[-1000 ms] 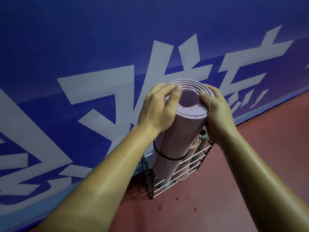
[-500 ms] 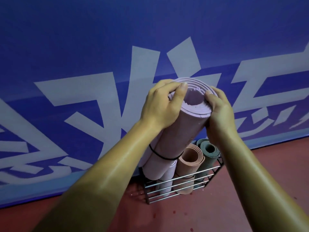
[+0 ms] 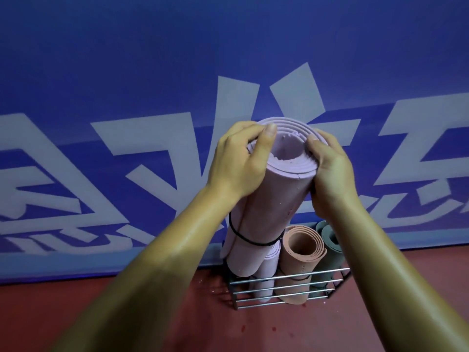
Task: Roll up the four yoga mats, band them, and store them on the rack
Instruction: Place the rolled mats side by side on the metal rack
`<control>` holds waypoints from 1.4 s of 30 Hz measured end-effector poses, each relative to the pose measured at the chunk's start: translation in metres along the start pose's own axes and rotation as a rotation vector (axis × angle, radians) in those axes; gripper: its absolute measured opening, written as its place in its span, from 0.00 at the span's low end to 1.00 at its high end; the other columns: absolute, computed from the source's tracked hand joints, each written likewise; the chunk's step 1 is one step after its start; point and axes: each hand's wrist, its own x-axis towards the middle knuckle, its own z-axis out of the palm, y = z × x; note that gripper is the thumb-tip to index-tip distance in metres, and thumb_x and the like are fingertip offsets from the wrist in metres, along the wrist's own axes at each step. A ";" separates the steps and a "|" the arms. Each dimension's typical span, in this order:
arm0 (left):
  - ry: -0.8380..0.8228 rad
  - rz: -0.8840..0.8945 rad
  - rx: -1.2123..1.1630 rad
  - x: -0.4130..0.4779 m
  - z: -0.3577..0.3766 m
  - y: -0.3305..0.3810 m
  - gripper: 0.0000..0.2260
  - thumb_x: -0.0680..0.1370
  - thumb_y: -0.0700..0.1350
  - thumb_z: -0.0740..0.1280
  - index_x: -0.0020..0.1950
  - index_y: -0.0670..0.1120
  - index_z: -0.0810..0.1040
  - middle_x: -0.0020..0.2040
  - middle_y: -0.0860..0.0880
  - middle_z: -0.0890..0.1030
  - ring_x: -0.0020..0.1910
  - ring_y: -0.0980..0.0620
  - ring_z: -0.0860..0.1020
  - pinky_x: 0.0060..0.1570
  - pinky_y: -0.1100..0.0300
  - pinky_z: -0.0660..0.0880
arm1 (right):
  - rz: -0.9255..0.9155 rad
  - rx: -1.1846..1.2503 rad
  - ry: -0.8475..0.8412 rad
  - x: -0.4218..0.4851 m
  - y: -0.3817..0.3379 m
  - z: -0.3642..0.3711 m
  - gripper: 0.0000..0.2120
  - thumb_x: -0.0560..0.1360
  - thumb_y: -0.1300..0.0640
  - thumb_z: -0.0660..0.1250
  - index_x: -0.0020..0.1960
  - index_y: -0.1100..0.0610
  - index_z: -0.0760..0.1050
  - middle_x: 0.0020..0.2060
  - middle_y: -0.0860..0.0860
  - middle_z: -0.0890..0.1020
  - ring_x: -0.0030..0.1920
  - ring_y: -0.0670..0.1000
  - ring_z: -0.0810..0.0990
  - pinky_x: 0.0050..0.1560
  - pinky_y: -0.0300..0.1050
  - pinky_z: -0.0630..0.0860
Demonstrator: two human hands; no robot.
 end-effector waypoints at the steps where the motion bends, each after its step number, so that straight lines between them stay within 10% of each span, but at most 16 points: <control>1: -0.005 -0.015 0.006 -0.001 -0.001 -0.002 0.22 0.81 0.59 0.56 0.51 0.49 0.86 0.52 0.52 0.84 0.58 0.59 0.77 0.55 0.68 0.71 | 0.007 -0.005 -0.013 0.001 0.001 0.002 0.15 0.76 0.51 0.65 0.61 0.51 0.80 0.53 0.49 0.87 0.54 0.52 0.86 0.48 0.49 0.79; 8: -0.019 -0.063 0.059 -0.004 0.004 -0.011 0.21 0.80 0.61 0.57 0.52 0.53 0.86 0.55 0.51 0.82 0.59 0.59 0.77 0.57 0.61 0.74 | 0.047 0.014 -0.048 0.013 0.012 0.000 0.13 0.80 0.56 0.64 0.63 0.53 0.80 0.54 0.52 0.87 0.56 0.53 0.86 0.61 0.55 0.80; 42: -0.032 -0.060 -0.040 -0.004 -0.026 -0.067 0.19 0.79 0.58 0.61 0.52 0.49 0.87 0.59 0.47 0.81 0.66 0.57 0.74 0.59 0.68 0.71 | -0.005 -0.106 -0.022 0.016 0.032 0.044 0.10 0.80 0.57 0.64 0.59 0.49 0.80 0.53 0.49 0.87 0.54 0.51 0.86 0.53 0.48 0.79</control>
